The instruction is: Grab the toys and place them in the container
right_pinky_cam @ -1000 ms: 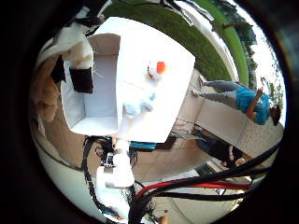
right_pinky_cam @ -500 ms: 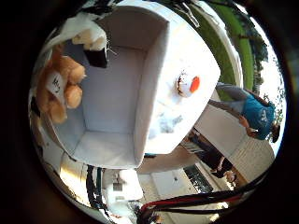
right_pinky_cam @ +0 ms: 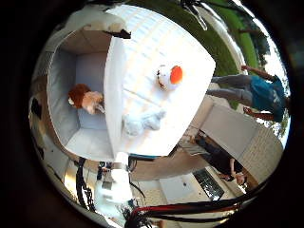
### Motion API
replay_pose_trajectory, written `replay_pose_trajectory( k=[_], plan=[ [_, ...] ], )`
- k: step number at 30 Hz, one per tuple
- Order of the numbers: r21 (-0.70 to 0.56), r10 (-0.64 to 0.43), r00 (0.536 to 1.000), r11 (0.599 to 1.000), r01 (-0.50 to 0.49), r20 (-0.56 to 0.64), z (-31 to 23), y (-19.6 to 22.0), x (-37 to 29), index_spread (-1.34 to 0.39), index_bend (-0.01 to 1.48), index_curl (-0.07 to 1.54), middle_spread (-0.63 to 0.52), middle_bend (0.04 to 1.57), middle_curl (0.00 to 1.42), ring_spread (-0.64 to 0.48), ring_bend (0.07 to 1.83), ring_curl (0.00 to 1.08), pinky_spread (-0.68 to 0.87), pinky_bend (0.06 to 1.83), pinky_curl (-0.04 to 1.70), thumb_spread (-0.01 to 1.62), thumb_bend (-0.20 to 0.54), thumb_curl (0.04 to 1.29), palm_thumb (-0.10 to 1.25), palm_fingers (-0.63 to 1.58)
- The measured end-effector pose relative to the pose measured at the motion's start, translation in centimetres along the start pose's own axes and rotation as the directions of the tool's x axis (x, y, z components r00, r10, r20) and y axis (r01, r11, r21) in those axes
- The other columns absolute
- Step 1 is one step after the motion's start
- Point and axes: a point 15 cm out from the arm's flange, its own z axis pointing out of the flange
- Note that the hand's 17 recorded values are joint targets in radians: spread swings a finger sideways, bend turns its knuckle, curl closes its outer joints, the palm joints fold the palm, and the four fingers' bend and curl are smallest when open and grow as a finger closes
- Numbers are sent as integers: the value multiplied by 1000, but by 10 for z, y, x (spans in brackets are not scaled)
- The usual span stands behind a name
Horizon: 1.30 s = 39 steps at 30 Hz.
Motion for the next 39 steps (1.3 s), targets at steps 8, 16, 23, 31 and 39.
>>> replay_pose_trajectory(
  k=[8, 16, 23, 31, 39],
  plan=[
    [-36, 112, 993, 993, -110, 36, 16, 81, 92, -353, 153, 341, 87, 176, 348, 285, 435, 297, 445, 672, 268, 1157, -24, 490, 816, -16],
    [-29, 138, 990, 990, -138, 6, 28, 127, 166, -264, 178, 319, 77, 171, 330, 284, 390, 297, 442, 616, 241, 1158, -22, 484, 819, 31],
    [-44, 95, 995, 995, -94, 6, 34, 129, 163, -227, 177, 311, 74, 173, 322, 282, 368, 299, 443, 591, 230, 1158, -23, 480, 821, 57],
    [-173, 0, 997, 985, -14, -80, 73, 123, 171, -245, 179, 308, 57, 167, 317, 273, 352, 306, 419, 530, 220, 1158, -23, 478, 821, 16],
    [-302, -145, 979, 949, 96, -141, 176, 100, 145, -248, 185, 308, 43, 168, 315, 260, 329, 304, 401, 456, 209, 1151, -23, 478, 828, 37]
  ],
)
